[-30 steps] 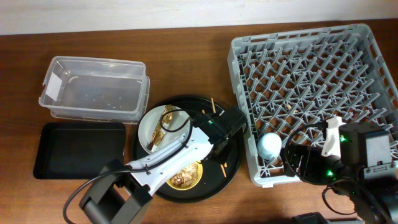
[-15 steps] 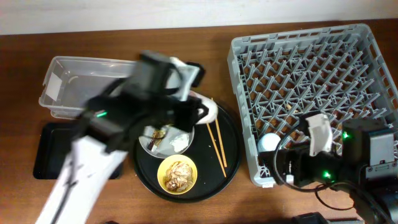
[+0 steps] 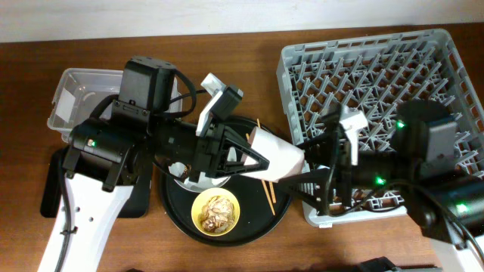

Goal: Sort waste into correct bins and load items into the dishwasher rack
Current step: 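Hand the pink cup from the left gripper to the right gripper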

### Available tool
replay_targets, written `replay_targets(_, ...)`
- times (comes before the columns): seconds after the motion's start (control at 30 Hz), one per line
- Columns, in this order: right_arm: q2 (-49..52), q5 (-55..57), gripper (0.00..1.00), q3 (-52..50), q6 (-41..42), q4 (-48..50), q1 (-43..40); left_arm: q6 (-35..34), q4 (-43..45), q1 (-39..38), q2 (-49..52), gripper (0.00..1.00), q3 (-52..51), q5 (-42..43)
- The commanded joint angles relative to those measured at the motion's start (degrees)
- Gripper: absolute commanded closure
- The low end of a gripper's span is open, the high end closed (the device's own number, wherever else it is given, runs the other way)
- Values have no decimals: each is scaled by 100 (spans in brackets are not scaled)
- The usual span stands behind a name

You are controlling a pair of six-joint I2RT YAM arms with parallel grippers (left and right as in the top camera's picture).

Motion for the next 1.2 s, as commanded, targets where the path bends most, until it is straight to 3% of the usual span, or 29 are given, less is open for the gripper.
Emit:
replay_targets(0.0,157,-535,6,26,-61,302,271,280,-48,31,2,100,15,442)
replay_targets(0.3,42,-544,18,28,-57,616,343,487,-157,31,2,100,15,199)
replay_targets(0.43,20,-546,34,28,44,767,343,487,-197,31,2,100,15,92)
replay_targets(0.57,20,-544,40,28,48,664,343,487,-190,31,2,100,15,90)
replay_targets(0.6,20,-540,40,28,48,634,343,487,-190,31,2,97,15,87)
replay_targets(0.63,20,-490,40,28,46,614,341,485,-195,31,2,78,15,7)
replay_targets(0.73,-44,-337,41,28,48,555,254,483,-243,31,2,1,15,-437)
replay_targets(0.83,-247,238,40,31,61,52,-256,483,-577,31,2,1,15,-1775)
replay_targets(0.93,-474,1738,40,57,210,-955,-1110,393,-994,31,2,1,15,-3141)
replay_targets(1.17,-356,5257,40,48,1095,-2745,-2096,332,-1117,24,2,1,15,-3939)
